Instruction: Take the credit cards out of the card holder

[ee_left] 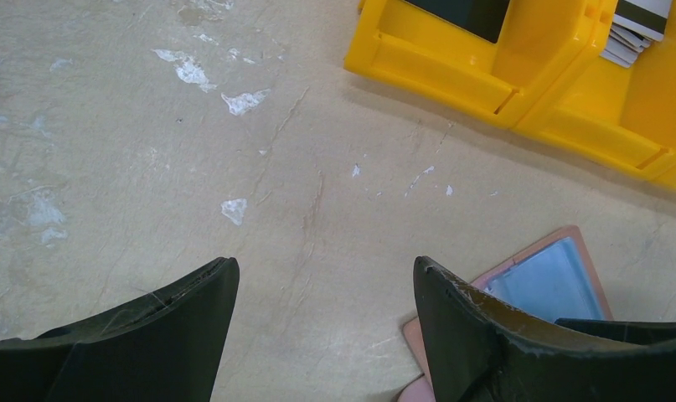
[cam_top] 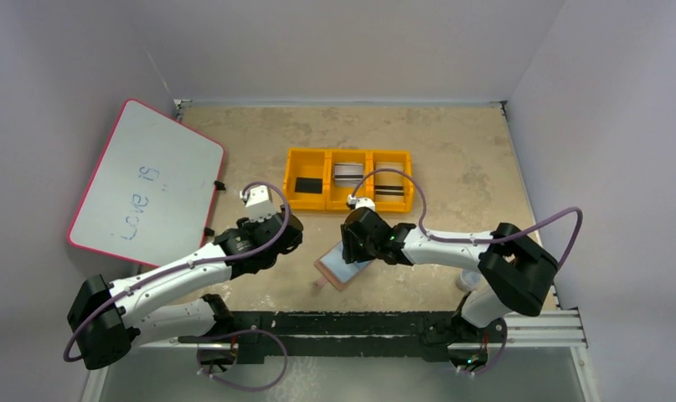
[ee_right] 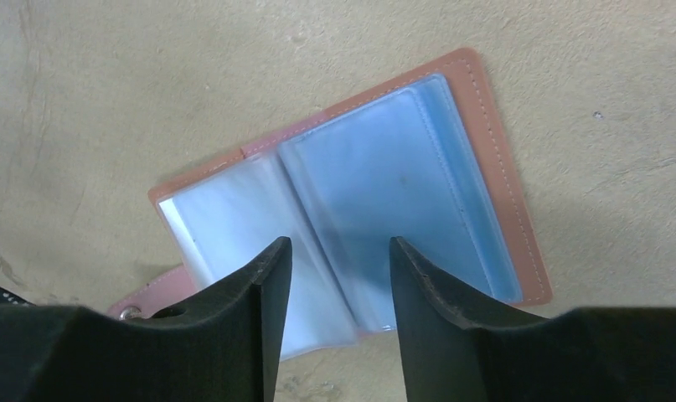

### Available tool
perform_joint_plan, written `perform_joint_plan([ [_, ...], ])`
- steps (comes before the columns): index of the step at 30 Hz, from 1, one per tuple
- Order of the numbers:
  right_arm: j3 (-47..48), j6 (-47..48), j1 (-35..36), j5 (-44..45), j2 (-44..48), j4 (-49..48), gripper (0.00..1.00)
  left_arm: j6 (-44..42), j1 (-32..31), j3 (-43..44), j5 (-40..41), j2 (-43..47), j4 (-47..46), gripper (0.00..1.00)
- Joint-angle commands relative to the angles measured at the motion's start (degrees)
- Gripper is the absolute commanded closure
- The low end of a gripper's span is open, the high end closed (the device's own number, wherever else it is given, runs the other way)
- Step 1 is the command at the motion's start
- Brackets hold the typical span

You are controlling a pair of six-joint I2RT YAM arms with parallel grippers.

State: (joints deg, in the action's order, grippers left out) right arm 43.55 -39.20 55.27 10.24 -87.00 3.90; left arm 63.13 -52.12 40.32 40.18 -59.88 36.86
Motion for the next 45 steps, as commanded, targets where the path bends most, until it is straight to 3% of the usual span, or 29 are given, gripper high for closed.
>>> perform_joint_plan([
  [1, 0.7, 3.7, -1.3, -4.3, -1.8, -1.2, 0.52, -1.5, 0.3, -0.1, 0.0, 0.3, -1.6, 0.24],
  [8, -4.1, -3.2, 0.2, -18.0, 1.3, -13.4, 0.56, -0.9, 0.3, -0.1, 0.9, -0.2, -1.1, 0.25],
  [17, -1.1, -4.4, 1.7, -20.4, -0.4, -15.1, 0.55, -1.0, 0.3, 0.5, 2.3, 0.0, 0.2, 0.25],
  [22, 2.5, -3.4, 1.7, -9.7, 3.7, -5.8, 0.51, -0.8, 0.3, 1.2, 4.0, 0.9, 2.6, 0.25],
  [28, 5.0, -5.5, 1.3, 14.5, 12.7, 8.6, 0.44, 0.6, 0.3, 2.7, 7.6, 2.9, 6.1, 0.23],
  [34, 5.6, -3.3, -0.3, 34.3, 25.5, 12.9, 0.19, 2.7, 0.3, 9.0, 16.3, 4.1, 13.7, 0.21],
  [37, 2.9, 5.7, -5.9, 35.5, 32.9, 6.0, 0.08, 4.4, 0.3, 13.9, 22.1, 3.5, 19.3, 0.2],
  [42, 1.4, 12.4, -33.8, 8.0, 36.3, -2.9, 0.03, 4.0, 0.3, 19.4, 28.3, 2.9, 23.2, 0.17],
  [45, 4.5, 15.6, -38.3, 4.1, 34.6, -2.4, 0.02, 6.8, 0.3, 22.4, 30.9, 2.6, 27.4, 0.16],
])
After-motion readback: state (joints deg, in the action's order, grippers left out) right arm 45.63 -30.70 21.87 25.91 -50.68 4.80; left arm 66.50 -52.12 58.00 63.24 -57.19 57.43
